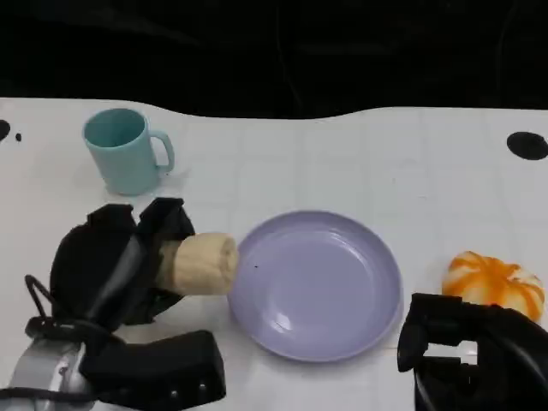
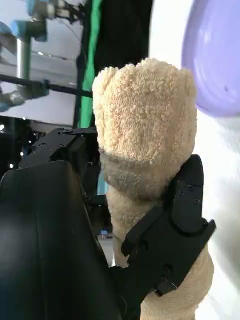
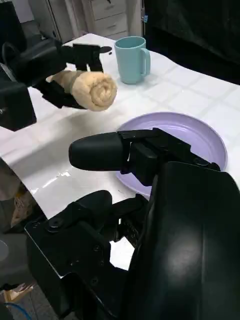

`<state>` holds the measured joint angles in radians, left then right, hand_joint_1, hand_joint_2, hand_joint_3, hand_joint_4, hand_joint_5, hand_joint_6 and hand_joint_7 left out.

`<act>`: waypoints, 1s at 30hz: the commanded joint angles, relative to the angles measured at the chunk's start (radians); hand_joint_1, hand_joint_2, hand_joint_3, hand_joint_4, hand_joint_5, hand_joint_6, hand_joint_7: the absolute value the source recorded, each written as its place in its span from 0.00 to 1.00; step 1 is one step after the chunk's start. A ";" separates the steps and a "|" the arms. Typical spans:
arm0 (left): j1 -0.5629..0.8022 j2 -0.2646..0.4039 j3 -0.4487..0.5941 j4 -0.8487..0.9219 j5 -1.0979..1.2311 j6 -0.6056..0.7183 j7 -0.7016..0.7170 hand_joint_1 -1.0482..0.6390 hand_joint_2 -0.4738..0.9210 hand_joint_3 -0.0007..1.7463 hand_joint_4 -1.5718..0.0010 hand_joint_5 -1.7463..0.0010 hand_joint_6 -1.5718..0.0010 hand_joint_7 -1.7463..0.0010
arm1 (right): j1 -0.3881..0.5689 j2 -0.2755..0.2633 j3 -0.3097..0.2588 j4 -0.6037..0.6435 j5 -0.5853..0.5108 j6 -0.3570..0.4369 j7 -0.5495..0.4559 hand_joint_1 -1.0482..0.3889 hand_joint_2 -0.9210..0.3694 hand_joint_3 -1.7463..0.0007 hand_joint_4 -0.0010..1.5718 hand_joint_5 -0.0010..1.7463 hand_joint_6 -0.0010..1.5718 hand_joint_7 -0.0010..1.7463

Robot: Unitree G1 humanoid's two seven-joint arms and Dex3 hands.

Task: Grasp the towel on the left side of the plate with the left hand and place it into the plate.

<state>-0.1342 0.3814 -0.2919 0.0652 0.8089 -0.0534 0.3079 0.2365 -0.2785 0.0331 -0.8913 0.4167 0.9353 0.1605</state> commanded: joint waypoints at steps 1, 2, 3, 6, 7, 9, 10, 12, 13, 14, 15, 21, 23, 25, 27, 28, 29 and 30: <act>-0.033 -0.038 -0.004 -0.074 -0.005 0.019 -0.054 0.50 0.68 0.62 0.45 0.00 0.61 0.00 | -0.002 -0.003 -0.004 -0.009 0.008 0.014 -0.006 0.75 0.37 0.17 0.52 1.00 0.45 0.90; -0.039 -0.049 -0.010 -0.086 -0.001 0.024 -0.069 0.50 0.67 0.64 0.45 0.00 0.60 0.00 | -0.002 -0.002 -0.002 -0.010 0.007 0.015 -0.007 0.75 0.37 0.17 0.52 1.00 0.45 0.90; -0.045 -0.057 -0.016 -0.094 0.002 0.027 -0.082 0.50 0.66 0.64 0.45 0.00 0.59 0.00 | -0.002 -0.002 -0.001 -0.011 0.007 0.015 -0.008 0.75 0.37 0.17 0.52 1.00 0.45 0.90; -0.071 -0.093 -0.052 -0.099 0.022 0.032 -0.106 0.50 0.63 0.67 0.44 0.00 0.58 0.00 | -0.002 -0.001 0.004 -0.016 0.005 0.016 -0.011 0.75 0.38 0.17 0.52 1.00 0.45 0.90; -0.080 -0.106 -0.065 -0.096 0.030 0.035 -0.112 0.49 0.62 0.68 0.44 0.00 0.58 0.00 | -0.002 -0.001 0.004 -0.018 0.006 0.018 -0.012 0.75 0.38 0.17 0.52 1.00 0.45 0.90; -0.091 -0.126 -0.084 -0.095 0.040 0.046 -0.129 0.48 0.61 0.69 0.43 0.00 0.57 0.00 | -0.003 -0.002 0.002 -0.020 0.007 0.021 -0.011 0.75 0.38 0.17 0.52 1.00 0.45 0.90; -0.094 -0.134 -0.091 -0.096 0.042 0.051 -0.137 0.48 0.62 0.70 0.42 0.00 0.56 0.00 | -0.003 -0.002 0.001 -0.021 0.007 0.022 -0.011 0.75 0.38 0.17 0.52 1.00 0.45 0.90; -0.107 -0.160 -0.112 -0.092 0.050 0.065 -0.156 0.48 0.61 0.70 0.42 0.00 0.56 0.00 | -0.003 -0.002 -0.001 -0.024 0.009 0.023 -0.009 0.75 0.38 0.16 0.52 1.00 0.45 0.90; -0.114 -0.174 -0.123 -0.087 0.057 0.073 -0.162 0.48 0.61 0.68 0.42 0.00 0.56 0.00 | -0.003 -0.003 -0.003 -0.024 0.009 0.023 -0.008 0.75 0.38 0.16 0.52 1.00 0.45 0.90; -0.124 -0.188 -0.136 -0.084 0.060 0.086 -0.181 0.48 0.61 0.66 0.42 0.00 0.55 0.00 | -0.004 -0.003 -0.004 -0.025 0.011 0.027 -0.009 0.75 0.38 0.16 0.52 1.00 0.45 0.90; -0.132 -0.199 -0.147 -0.082 0.065 0.099 -0.198 0.48 0.64 0.63 0.43 0.00 0.56 0.00 | -0.004 -0.003 -0.005 -0.026 0.011 0.030 -0.009 0.75 0.38 0.17 0.52 1.00 0.45 0.90; -0.172 -0.249 -0.195 -0.050 0.079 0.146 -0.241 0.51 0.71 0.62 0.43 0.00 0.57 0.00 | -0.002 -0.004 -0.003 -0.031 0.009 0.032 -0.008 0.75 0.38 0.17 0.52 1.00 0.45 0.90; -0.183 -0.265 -0.204 -0.041 0.079 0.165 -0.261 0.51 0.70 0.64 0.42 0.00 0.55 0.04 | -0.002 -0.002 -0.004 -0.034 0.009 0.034 -0.010 0.75 0.38 0.17 0.52 1.00 0.45 0.90; -0.193 -0.276 -0.211 -0.036 0.077 0.186 -0.288 0.51 0.69 0.65 0.41 0.00 0.53 0.08 | -0.002 -0.002 -0.003 -0.036 0.009 0.035 -0.010 0.75 0.38 0.17 0.52 1.00 0.45 0.90; -0.198 -0.284 -0.213 -0.043 0.076 0.213 -0.324 0.50 0.69 0.62 0.43 0.00 0.52 0.17 | -0.004 -0.002 0.000 -0.039 0.006 0.036 -0.013 0.75 0.38 0.16 0.52 1.00 0.45 0.90; -0.199 -0.287 -0.213 -0.048 0.074 0.227 -0.342 0.50 0.72 0.58 0.47 0.01 0.50 0.27 | -0.005 -0.003 0.001 -0.039 0.006 0.036 -0.012 0.75 0.38 0.16 0.52 1.00 0.45 0.90; -0.198 -0.291 -0.210 -0.056 0.064 0.242 -0.367 0.49 0.75 0.51 0.52 0.06 0.49 0.37 | -0.006 -0.003 0.001 -0.040 0.006 0.037 -0.013 0.75 0.38 0.16 0.52 1.00 0.45 0.90; -0.197 -0.292 -0.207 -0.064 0.054 0.254 -0.392 0.48 0.81 0.42 0.54 0.14 0.48 0.46 | -0.007 -0.003 0.001 -0.040 0.006 0.037 -0.012 0.75 0.38 0.16 0.52 1.00 0.45 0.90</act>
<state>-0.3081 0.0898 -0.5061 0.0220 0.8778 0.1682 -0.0289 0.2329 -0.2773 0.0369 -0.9195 0.4153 0.9633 0.1525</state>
